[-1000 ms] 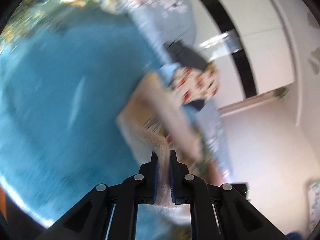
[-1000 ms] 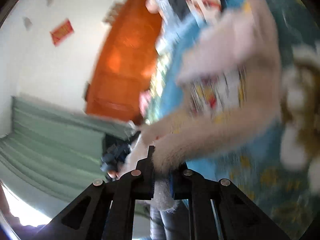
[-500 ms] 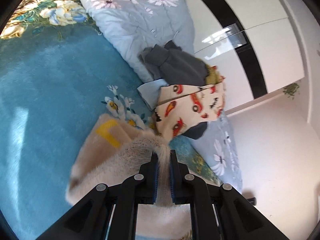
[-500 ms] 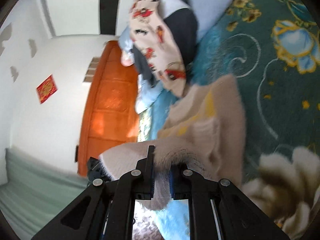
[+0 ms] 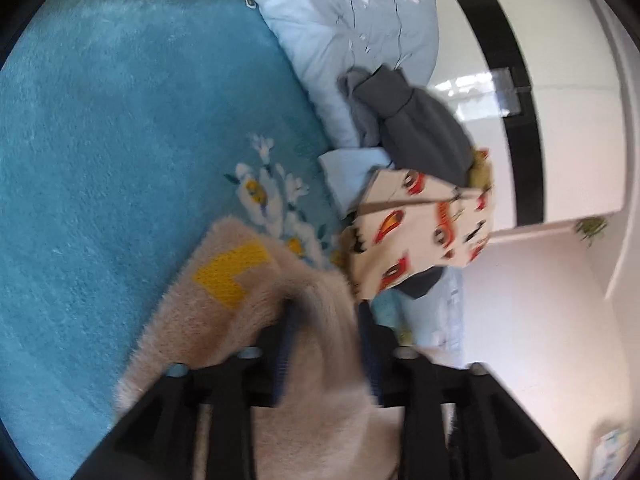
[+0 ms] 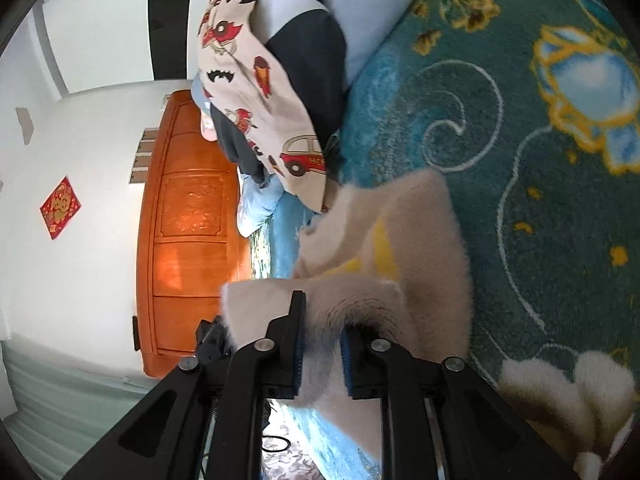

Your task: Fold clothes

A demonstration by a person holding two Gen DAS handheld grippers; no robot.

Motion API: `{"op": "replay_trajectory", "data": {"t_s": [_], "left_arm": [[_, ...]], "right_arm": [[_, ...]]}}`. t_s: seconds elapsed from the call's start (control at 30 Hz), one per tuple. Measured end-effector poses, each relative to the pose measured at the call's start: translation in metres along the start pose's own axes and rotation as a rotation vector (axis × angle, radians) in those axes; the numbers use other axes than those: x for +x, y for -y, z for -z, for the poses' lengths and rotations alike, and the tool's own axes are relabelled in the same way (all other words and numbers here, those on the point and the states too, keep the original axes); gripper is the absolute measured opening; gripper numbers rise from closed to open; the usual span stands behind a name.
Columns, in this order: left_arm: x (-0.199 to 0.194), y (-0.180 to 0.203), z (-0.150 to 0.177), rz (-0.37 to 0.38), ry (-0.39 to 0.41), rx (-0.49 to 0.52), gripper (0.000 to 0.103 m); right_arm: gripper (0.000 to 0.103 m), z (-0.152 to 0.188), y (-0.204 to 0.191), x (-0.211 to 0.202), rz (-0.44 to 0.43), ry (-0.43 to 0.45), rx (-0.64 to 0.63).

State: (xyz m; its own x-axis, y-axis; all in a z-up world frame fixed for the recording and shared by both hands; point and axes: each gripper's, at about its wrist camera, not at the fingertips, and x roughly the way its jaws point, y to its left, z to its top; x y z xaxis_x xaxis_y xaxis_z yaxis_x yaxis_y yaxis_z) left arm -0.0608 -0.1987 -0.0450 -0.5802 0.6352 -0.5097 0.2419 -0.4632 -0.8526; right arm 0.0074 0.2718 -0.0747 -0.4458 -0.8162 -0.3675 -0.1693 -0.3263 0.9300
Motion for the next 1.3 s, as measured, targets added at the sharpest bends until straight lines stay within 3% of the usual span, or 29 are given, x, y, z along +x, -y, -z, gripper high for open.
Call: {"op": "replay_trajectory", "data": {"t_s": [0.07, 0.13, 0.23, 0.3, 0.43, 0.7, 1.13, 1.2, 1.23, 1.3], "left_arm": [[-0.009, 0.002, -0.003, 0.015, 0.026, 0.012, 0.059], [-0.015, 0.005, -0.005, -0.025, 0.036, 0.048, 0.059], [-0.023, 0.007, -0.003, -0.077, 0.023, 0.095, 0.059], [-0.031, 0.007, 0.002, -0.153, 0.023, 0.174, 0.059], [-0.040, -0.011, 0.011, -0.247, -0.011, 0.234, 0.060], [-0.016, -0.033, 0.019, -0.221, -0.079, 0.185, 0.068], [0.005, -0.044, 0.009, -0.201, -0.087, 0.131, 0.068], [0.004, -0.041, 0.012, -0.214, -0.065, 0.135, 0.063], [0.003, -0.039, 0.015, -0.228, -0.054, 0.146, 0.058], [0.001, -0.031, 0.020, -0.257, -0.036, 0.167, 0.053]], "right_arm": [[0.044, -0.001, -0.003, -0.004, -0.014, 0.011, -0.008], [0.055, -0.003, -0.006, -0.012, -0.010, 0.037, -0.022], [0.056, -0.004, -0.011, -0.023, -0.002, 0.076, -0.042], [0.057, -0.002, -0.013, -0.032, 0.032, 0.085, -0.074], [0.076, 0.016, -0.002, -0.051, 0.154, 0.088, -0.137], [0.076, 0.043, 0.027, -0.025, 0.167, 0.015, -0.105], [0.076, 0.025, 0.023, 0.022, 0.192, 0.062, -0.111], [0.068, 0.026, 0.025, 0.020, 0.186, 0.066, -0.092], [0.056, 0.027, 0.028, 0.018, 0.180, 0.066, -0.077], [0.052, 0.027, 0.033, 0.014, 0.155, 0.065, -0.037]]}}
